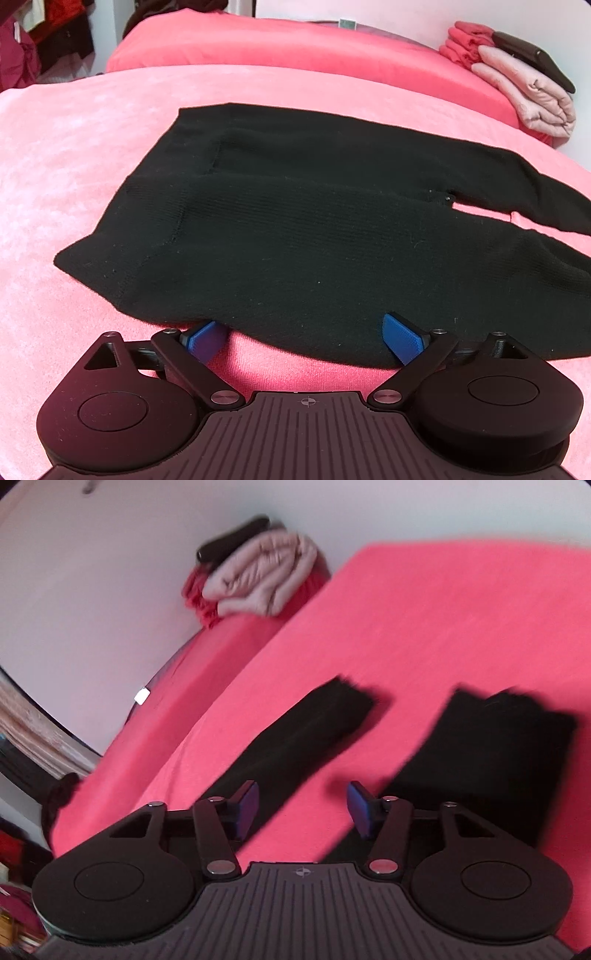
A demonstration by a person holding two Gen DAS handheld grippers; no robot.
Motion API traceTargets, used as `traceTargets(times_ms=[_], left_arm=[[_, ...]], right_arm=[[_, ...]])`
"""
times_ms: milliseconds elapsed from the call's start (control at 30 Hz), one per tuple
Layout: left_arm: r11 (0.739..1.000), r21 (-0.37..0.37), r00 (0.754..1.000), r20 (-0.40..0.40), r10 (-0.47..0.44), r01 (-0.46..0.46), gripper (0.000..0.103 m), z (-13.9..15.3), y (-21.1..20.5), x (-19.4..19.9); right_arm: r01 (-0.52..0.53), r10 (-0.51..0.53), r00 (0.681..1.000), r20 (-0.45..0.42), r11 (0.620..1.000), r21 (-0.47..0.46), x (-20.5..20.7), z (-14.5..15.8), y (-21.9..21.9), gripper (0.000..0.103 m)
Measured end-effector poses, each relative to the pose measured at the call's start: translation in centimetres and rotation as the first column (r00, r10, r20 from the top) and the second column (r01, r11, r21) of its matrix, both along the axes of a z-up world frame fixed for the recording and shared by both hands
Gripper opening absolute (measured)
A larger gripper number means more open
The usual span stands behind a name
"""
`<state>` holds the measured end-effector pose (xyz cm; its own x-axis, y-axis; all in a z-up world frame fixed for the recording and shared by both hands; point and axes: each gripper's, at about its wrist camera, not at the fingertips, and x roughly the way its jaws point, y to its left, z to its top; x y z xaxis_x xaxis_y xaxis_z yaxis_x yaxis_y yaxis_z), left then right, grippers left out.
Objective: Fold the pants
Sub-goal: 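Move the left gripper to the waistband while the right gripper reaches the leg cuffs, then close the left gripper on the waistband while the right gripper closes on the cuffs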
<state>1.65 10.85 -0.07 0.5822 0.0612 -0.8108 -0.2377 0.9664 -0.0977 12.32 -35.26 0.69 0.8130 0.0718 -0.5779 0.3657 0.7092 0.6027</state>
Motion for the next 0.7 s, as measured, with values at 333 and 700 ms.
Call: traceTargets(times_ms=[333,700], left_arm=[[1.0,0.0,1.0,0.002,-0.008,0.008,0.103,-0.2,0.0,0.1],[1.0,-0.012,1.0,0.017,-0.005,0.005,0.103,-0.2,0.3,-0.2]], right_arm=[[0.081,-0.08,0.995,0.054,0.997,-0.019,1.6,-0.5,-0.8,0.011],[0.078,-0.076,0.997,0.022,0.992,-0.097,-2.4,0.5,-1.8,0.057]])
